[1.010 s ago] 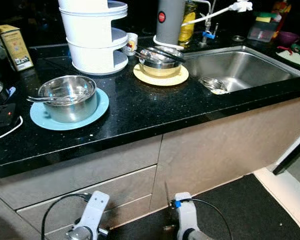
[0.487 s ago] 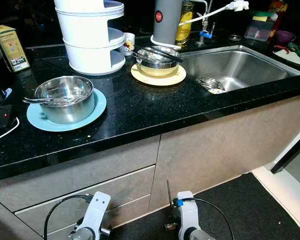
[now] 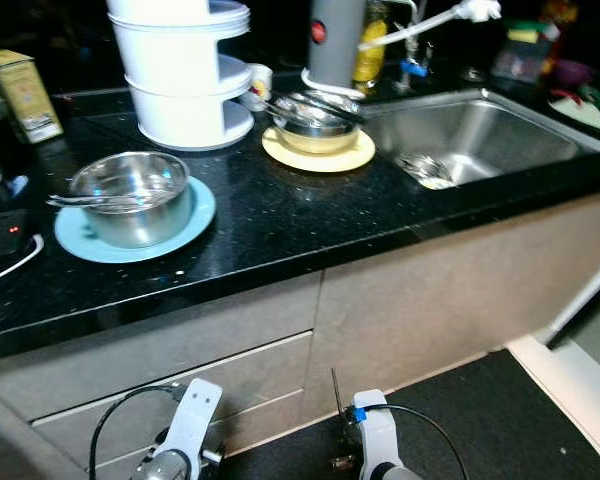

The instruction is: Kitchen organization

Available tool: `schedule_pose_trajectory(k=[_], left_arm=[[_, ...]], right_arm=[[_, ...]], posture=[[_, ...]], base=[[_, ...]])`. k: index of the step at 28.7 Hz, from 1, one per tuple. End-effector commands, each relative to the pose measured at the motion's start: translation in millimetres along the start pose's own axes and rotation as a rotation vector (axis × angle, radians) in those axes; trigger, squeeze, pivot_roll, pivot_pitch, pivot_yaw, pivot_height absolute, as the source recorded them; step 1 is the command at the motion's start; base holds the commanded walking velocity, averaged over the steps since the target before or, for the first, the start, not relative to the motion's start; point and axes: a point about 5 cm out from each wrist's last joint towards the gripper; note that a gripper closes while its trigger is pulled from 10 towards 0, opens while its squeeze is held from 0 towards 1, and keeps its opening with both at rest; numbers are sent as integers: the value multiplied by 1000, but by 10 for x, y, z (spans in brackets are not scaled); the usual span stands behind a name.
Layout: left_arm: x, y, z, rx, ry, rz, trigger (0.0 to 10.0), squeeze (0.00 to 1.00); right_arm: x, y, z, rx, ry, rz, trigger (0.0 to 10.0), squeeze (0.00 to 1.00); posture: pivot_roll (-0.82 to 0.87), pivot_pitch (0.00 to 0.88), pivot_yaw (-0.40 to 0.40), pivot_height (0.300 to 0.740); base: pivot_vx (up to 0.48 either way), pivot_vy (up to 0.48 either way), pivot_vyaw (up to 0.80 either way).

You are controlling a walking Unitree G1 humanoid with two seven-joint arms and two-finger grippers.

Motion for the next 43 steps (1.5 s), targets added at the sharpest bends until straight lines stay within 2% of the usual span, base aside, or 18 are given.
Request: schedule_pose_trajectory(k=[1, 12, 15, 24, 28, 39, 43], left_arm=[[-7, -5, -88, 4, 26, -1, 10000, 0], [10, -18, -48, -8, 15, -1, 10000, 0], [11, -26, -39, -2, 10, -7, 10000, 0], [28, -47, -35, 16, 18, -16, 10000, 0], [36, -61, -18, 18, 13, -21, 10000, 0], [44, -61, 22, 10, 5, -24, 10000, 0], [46, -40, 25, -2, 0, -11, 10000, 0]], right_arm=[[-15, -10, -55, 27, 8, -20, 10000, 0], [-23, -22, -79, 46, 6, -19, 10000, 0], [-17, -3, -64, -36, 12, 10, 10000, 0], [-20, -21, -87, -9, 21, -17, 10000, 0], [-39, -88, -123, 34, 38, -72, 10000, 0], [-45, -99, -120, 30, 26, -70, 10000, 0], [-43, -99, -115, 27, 23, -70, 10000, 0]], posture=[[-83, 183, -15, 740], [-85, 184, -17, 740], [-85, 184, -17, 740], [-87, 179, -14, 740], [-87, 172, -13, 740], [-90, 160, -14, 740], [-90, 160, -14, 740]], base=[[0, 0, 0], [0, 0, 0], [0, 0, 448], [0, 0, 775], [0, 0, 0], [0, 0, 0], [0, -385, 0]])
Point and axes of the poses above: a point about 5 cm out from each wrist's last joint towards the gripper, its own x axis pointing out of the wrist towards the gripper, its own z axis along the axis of the wrist's last joint, y = z × x, and after that the axes turned 11 degrees about -x, right-handed
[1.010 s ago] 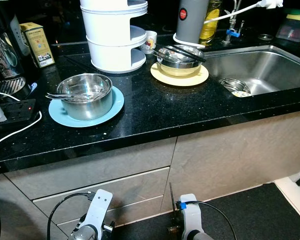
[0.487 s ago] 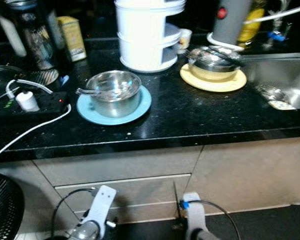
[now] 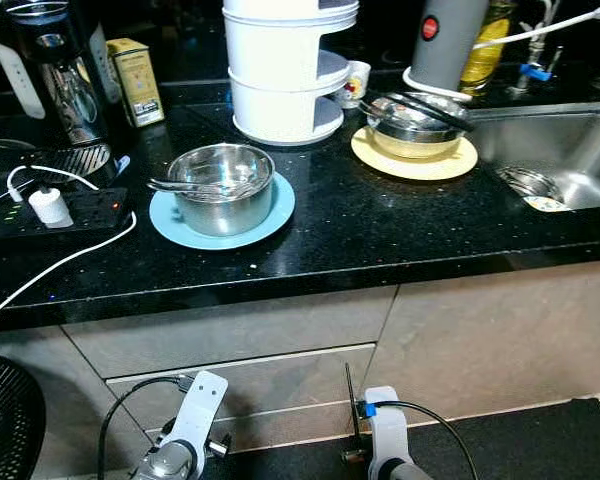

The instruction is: Kitchen organization

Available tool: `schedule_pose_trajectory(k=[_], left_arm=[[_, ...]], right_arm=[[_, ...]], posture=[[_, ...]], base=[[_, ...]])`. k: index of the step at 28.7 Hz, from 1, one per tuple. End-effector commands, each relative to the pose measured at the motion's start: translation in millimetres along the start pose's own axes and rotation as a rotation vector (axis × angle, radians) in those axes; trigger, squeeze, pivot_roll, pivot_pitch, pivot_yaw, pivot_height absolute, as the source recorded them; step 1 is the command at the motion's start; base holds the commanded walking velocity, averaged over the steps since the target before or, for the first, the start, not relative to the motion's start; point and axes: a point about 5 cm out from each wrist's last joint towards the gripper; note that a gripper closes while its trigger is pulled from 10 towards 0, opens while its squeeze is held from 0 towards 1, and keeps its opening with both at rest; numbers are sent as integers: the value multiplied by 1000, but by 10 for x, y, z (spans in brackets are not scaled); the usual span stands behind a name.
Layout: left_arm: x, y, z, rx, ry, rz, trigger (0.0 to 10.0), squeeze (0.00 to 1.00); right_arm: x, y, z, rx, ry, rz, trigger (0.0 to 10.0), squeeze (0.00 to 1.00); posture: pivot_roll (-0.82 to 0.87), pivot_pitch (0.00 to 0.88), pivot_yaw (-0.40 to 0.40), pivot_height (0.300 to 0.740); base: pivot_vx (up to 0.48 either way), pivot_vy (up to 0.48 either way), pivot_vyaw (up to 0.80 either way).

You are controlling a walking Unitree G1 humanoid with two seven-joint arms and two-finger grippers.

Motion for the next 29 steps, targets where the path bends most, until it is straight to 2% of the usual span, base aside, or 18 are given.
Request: schedule_pose_trajectory(k=[1, 29], left_arm=[[-3, 5, -66, -17, 21, 11, 10000, 0], [3, 26, -43, -40, 18, 24, 10000, 0]], right_arm=[[-16, 26, -74, 3, 17, 3, 10000, 0], [-11, 0, -28, -3, -4, 1, 10000, 0]], posture=[[-90, 160, -14, 740], [-94, 177, -19, 740]], base=[[0, -390, 0], [0, -388, 0]])
Point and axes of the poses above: a point about 5 cm out from each wrist's last joint towards the gripper, its own x axis pointing out of the wrist towards the gripper, its own z axis along the axis of the wrist's last joint, y = z × x, and after that the axes turned 11 degrees about -x, right-handed
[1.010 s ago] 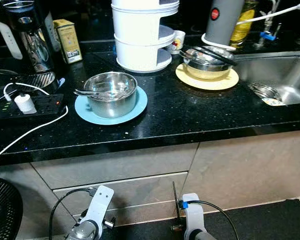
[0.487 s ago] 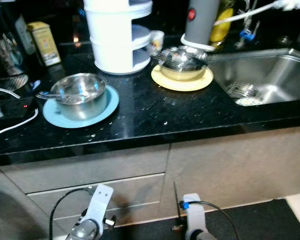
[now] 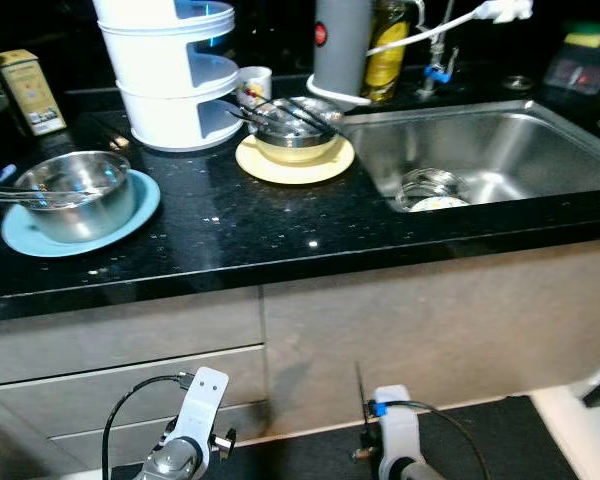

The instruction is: Kitchen organization

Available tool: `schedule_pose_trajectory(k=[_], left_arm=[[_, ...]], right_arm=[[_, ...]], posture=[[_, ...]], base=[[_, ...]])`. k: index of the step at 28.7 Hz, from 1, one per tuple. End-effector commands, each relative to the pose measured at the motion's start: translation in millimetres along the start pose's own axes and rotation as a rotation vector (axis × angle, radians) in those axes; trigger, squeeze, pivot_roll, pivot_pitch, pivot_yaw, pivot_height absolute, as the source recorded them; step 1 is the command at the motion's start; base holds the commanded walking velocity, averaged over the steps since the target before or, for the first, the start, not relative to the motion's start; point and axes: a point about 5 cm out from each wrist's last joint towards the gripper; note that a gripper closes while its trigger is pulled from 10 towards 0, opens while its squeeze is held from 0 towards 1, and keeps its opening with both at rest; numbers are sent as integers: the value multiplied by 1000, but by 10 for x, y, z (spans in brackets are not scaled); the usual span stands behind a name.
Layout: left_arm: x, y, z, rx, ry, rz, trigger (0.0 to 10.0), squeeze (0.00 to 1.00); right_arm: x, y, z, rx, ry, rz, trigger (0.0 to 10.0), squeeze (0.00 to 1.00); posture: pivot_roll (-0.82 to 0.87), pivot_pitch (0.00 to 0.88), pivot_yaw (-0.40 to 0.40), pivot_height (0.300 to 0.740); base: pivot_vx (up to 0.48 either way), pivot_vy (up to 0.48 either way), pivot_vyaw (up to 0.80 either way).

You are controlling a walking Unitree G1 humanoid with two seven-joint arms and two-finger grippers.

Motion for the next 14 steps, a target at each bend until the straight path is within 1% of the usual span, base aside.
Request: schedule_pose_trajectory(k=[1, 14], left_arm=[[-11, 22, -65, 12, 26, 8, 10000, 0], [-8, 18, -62, 8, 27, 4, 10000, 0]], right_arm=[[-15, 31, -68, -5, 23, 10, 10000, 0], [-11, 30, -55, -11, 19, 12, 10000, 0]], posture=[[-94, 177, -18, 740], [-99, 181, -22, 740]], base=[[0, -379, 0], [0, -378, 0]])
Point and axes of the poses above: a point about 5 cm out from each wrist's last joint towards the gripper, its own x axis pointing out of the wrist towards the gripper, its own z axis along the axis of the wrist's last joint, y = z × x, and after that the axes turned 11 degrees about -x, right-handed
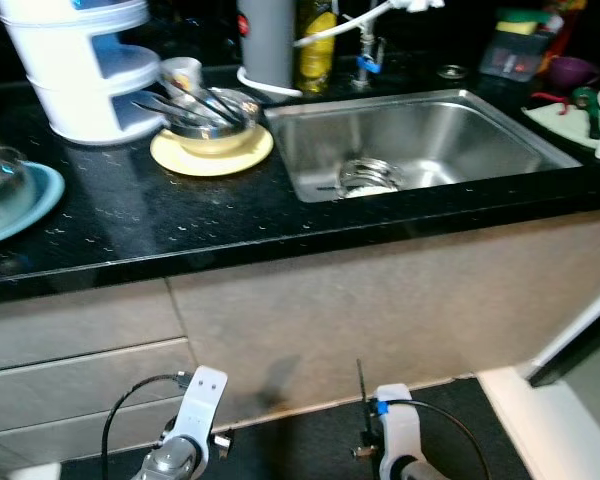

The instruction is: Kitchen organization

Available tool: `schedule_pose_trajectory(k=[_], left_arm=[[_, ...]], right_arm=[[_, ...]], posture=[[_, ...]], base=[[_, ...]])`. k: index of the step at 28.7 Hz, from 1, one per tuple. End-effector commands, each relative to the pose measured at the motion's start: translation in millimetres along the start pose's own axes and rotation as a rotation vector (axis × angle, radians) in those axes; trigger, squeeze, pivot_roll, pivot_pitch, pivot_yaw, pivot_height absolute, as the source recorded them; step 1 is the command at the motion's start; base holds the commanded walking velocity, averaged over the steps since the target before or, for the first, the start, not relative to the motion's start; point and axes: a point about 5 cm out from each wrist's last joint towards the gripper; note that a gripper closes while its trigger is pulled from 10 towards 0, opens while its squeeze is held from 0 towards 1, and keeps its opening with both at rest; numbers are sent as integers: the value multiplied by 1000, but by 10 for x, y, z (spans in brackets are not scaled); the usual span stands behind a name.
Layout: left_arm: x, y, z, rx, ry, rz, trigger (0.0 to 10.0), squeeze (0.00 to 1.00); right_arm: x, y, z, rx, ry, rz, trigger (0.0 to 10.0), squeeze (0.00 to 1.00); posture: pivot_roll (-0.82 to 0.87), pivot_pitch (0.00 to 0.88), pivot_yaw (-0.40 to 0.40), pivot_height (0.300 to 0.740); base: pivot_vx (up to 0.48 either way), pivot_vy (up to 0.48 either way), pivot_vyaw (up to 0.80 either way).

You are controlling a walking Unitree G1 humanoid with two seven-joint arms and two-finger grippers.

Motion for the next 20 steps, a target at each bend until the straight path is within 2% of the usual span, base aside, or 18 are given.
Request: schedule_pose_trajectory(k=[1, 16, 18, 20], left_arm=[[-16, 5, -79, 11, 27, -1, 10000, 0], [-15, -9, -90, -1, 32, -3, 10000, 0], [-10, -23, -105, -83, 54, -5, 10000, 0], [-8, -32, -104, -109, 58, -10, 10000, 0]], right_arm=[[-20, 9, -71, 0, 22, 3, 10000, 0], [-13, 9, -53, -4, 18, 7, 10000, 0], [-13, 11, -53, -3, 17, 8, 10000, 0], [-13, 11, -53, -3, 16, 8, 10000, 0]], posture=[[-99, 181, -22, 740], [-99, 181, -27, 740], [-99, 181, -26, 740], [-99, 181, -26, 740]], base=[[0, -375, 0], [0, -376, 0], [0, 0, 0], [0, 240, 0]])
Point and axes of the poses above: a point about 5 cm out from each wrist's last joint towards the gripper, its own x axis pointing out of the wrist towards the gripper, its own z axis along the axis of the wrist's last joint, y = z × x, and after that the axes turned 11 degrees about -x, right-handed
